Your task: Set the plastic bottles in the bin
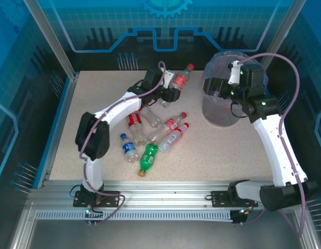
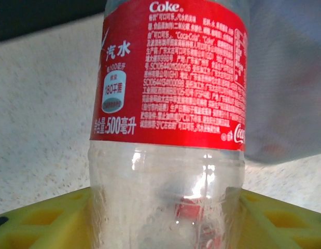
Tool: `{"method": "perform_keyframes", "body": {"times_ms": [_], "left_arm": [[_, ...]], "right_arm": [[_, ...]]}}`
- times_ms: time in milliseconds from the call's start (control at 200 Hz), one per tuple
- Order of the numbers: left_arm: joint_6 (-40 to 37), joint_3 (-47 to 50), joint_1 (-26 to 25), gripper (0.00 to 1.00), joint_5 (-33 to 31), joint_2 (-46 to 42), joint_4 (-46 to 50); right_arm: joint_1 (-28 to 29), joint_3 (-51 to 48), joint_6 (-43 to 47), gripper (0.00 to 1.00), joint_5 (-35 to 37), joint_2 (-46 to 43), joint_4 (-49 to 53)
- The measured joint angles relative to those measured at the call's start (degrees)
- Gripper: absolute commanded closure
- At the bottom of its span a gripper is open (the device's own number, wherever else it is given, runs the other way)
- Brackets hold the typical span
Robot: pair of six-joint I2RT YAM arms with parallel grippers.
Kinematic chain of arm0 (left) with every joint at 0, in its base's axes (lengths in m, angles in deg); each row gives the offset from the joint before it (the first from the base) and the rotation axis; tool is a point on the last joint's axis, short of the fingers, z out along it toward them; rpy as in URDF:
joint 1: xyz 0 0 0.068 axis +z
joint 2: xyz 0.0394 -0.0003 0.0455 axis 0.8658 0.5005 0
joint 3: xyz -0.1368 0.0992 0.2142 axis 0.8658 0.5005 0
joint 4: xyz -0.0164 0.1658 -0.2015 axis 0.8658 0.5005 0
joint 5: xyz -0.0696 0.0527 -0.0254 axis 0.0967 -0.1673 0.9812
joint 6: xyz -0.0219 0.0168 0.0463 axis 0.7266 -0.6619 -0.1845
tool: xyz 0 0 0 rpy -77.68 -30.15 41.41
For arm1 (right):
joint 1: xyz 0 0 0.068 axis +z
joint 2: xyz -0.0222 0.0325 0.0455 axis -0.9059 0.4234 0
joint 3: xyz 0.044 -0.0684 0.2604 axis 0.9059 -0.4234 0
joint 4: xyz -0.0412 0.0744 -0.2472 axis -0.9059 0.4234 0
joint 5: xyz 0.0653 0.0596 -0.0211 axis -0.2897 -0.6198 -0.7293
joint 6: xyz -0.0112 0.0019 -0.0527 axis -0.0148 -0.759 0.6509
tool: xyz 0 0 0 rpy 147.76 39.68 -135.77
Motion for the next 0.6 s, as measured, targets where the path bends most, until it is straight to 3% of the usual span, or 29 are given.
{"method": "perform_keyframes", "body": {"times_ms": [280,600], "left_arm": [[6.3,22.3,2.4,0.37,1.1,-19.1,-13.5],[13.4,35.5,3.0,0.37,2.8,-24.7,-26.9]], "right_arm": [[7.7,6.8,-6.1,0.01,-3.4,11.8,-10.4],[12.5,9.0,-12.8,0.05,-7.9,24.7,-18.4]]}}
